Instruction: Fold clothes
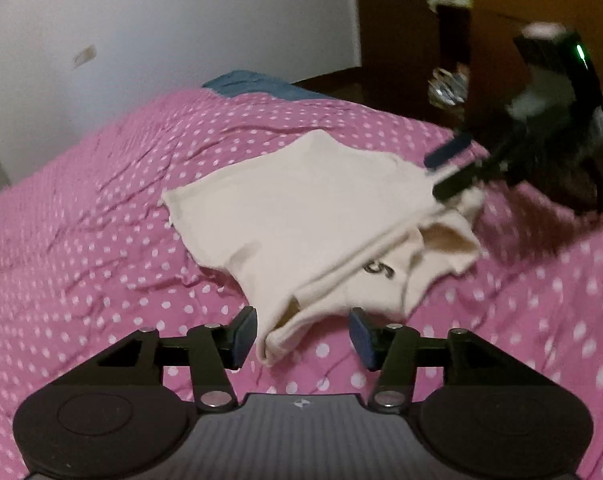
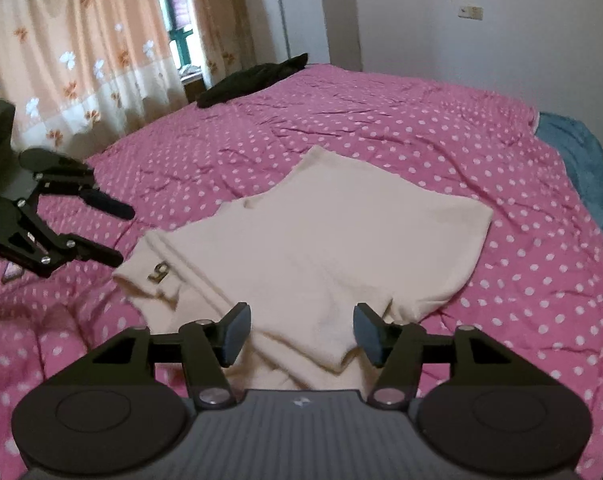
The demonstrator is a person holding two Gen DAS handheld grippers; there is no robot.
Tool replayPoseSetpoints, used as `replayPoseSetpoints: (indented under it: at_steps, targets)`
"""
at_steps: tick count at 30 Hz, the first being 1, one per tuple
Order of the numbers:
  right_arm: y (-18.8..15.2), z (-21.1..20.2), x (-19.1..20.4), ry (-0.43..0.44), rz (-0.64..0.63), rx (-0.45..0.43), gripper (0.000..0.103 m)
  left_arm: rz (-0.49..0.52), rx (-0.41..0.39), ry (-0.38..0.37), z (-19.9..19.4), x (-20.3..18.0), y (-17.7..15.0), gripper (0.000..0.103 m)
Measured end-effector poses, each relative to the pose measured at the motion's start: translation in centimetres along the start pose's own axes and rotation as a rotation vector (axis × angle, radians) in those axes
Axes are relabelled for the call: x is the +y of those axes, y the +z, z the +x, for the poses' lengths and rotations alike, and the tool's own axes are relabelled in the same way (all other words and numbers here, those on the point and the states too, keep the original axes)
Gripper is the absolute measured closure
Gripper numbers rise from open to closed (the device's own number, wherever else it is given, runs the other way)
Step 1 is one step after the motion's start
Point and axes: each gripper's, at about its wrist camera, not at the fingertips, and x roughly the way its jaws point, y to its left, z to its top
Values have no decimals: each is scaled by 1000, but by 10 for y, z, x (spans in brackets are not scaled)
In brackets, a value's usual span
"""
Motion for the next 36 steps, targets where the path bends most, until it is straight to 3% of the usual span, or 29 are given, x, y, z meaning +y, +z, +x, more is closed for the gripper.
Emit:
replayPoseSetpoints:
  at_steps: [9, 15, 19, 20, 22, 28, 31, 35, 36]
  targets:
    - [-5, -10, 29, -35, -210, 60, 30, 250, -50, 77, 19, -28, -6, 48]
    - [-10, -10, 47, -35, -358, 87, 23, 295, -104, 54, 23, -35, -4, 49]
    - [-12, -4, 53, -33, -417, 94, 20, 323, -139, 38, 25, -38, -2, 77]
    - [-12, -3, 55, -31, -426, 90, 20, 296, -143, 26, 25, -35, 1, 86]
    - [-13, 0, 57, -27, -443, 83, 19, 227, -150, -2, 24, -26, 10, 89]
    - [-10, 8, 60, -28, -473, 52, 19, -39, -145, -100, 32, 14, 42, 91]
    - [-6, 13, 56, -34, -451, 23, 22, -119, -128, -139, 45, 27, 50, 91]
    - [0, 20, 42, -41, -355, 6, 47, -169, -107, -161, 53, 36, 49, 91]
    - [2, 21, 38, -37, -325, 5, 59, -168, -104, -157, 52, 36, 47, 91]
